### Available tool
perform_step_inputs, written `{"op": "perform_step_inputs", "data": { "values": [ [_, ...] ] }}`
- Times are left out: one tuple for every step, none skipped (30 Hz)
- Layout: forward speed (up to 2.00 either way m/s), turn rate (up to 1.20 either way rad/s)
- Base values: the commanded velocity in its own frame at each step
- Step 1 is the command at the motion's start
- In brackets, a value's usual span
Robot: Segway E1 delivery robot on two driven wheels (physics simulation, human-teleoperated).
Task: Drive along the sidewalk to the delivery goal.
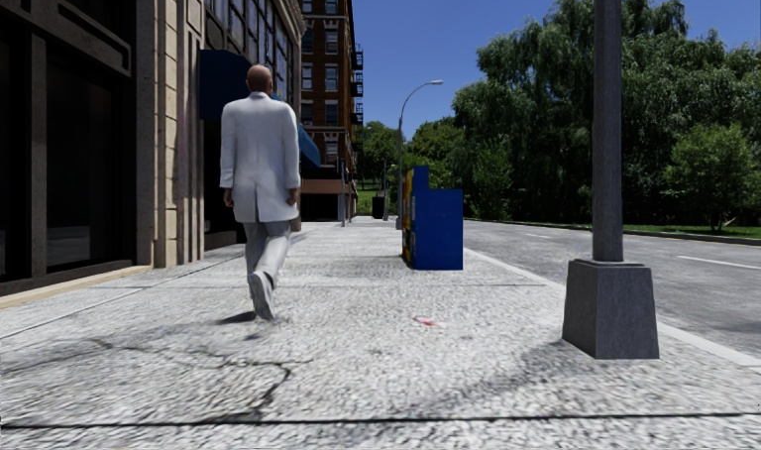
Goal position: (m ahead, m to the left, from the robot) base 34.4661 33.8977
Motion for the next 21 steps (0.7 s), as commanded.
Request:
{"op": "perform_step_inputs", "data": {
  "values": [
    [2.0, 0.0],
    [2.0, 0.0],
    [2.0, 0.0],
    [2.0, 0.0],
    [2.0, 0.0],
    [2.0, 0.0],
    [2.0, 0.0],
    [2.0, 0.0],
    [2.0, 0.0],
    [2.0, 0.0],
    [2.0, 0.0],
    [2.0, 0.0],
    [2.0, 0.0],
    [2.0, 0.0],
    [2.0, 0.0],
    [2.0, 0.0],
    [2.0, 0.0],
    [2.0, 0.0],
    [2.0, 0.0],
    [2.0, 0.0],
    [2.0, 0.0]
  ]
}}
